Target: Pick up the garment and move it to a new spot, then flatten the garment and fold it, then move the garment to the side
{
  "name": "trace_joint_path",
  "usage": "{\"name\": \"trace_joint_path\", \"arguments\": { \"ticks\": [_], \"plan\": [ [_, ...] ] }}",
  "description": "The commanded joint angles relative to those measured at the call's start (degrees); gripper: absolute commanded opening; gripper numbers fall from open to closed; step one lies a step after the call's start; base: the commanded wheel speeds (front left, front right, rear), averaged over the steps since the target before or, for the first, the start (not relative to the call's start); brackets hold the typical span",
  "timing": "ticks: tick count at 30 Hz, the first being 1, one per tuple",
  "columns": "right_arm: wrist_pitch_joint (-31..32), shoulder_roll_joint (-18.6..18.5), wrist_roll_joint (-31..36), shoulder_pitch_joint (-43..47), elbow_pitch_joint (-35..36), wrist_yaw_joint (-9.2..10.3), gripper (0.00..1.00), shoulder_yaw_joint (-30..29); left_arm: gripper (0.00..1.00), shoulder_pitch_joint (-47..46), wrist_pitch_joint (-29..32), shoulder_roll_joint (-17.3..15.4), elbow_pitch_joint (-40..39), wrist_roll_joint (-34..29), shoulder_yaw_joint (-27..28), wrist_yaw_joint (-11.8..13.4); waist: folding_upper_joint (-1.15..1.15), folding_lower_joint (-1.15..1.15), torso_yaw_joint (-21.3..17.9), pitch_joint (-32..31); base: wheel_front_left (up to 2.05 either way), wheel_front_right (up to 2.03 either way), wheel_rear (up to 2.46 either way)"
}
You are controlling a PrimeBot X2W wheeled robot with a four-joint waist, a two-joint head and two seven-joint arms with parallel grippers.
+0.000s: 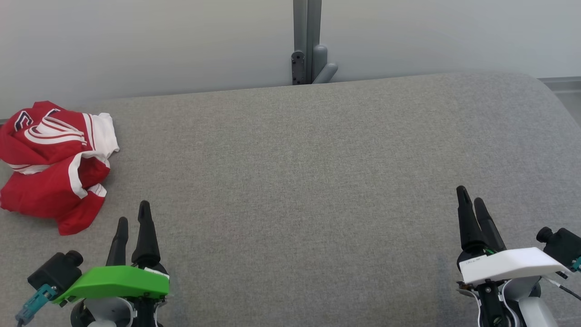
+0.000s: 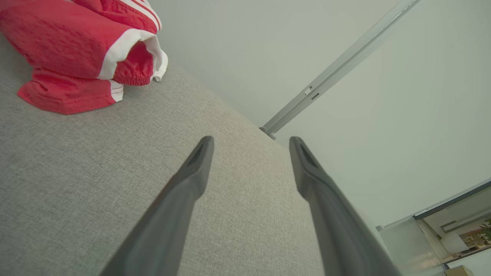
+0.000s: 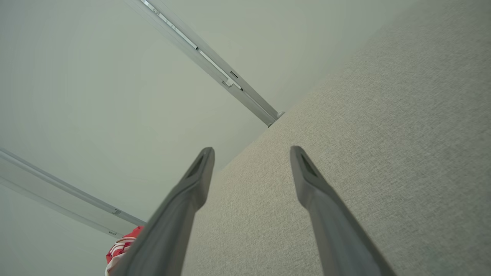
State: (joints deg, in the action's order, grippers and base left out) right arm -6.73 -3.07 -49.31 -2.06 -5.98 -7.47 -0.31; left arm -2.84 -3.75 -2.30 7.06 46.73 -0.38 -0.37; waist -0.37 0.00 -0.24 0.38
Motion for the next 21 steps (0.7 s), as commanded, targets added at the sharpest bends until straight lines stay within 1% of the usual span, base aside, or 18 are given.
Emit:
{"name": "trace_joint_path", "arguments": {
  "ticks": [1,11,21],
  "plan": [
    [-0.6,-0.2,2.0,-0.1,1.1,-0.02,1.0,0.1,1.0,0.1,-0.7,-0.5,-1.1,-2.2,-0.2,0.4,0.15,0.0,0.0,0.0,0.0,0.0,0.0],
    [-2.0,-0.2,10.2,0.2,1.2,-0.02,1.0,1.0,1.0,1.4,-2.6,-0.5,-1.5,-10.5,-0.4,1.3,0.18,0.0,0.0,0.3,0.0,0.0,0.0],
    [-3.2,-0.1,16.6,0.6,0.5,-0.02,1.0,1.9,1.0,2.3,-4.2,-0.6,-1.2,-16.4,-1.4,1.6,0.21,0.0,0.1,0.3,0.0,0.0,0.0]
  ]
}}
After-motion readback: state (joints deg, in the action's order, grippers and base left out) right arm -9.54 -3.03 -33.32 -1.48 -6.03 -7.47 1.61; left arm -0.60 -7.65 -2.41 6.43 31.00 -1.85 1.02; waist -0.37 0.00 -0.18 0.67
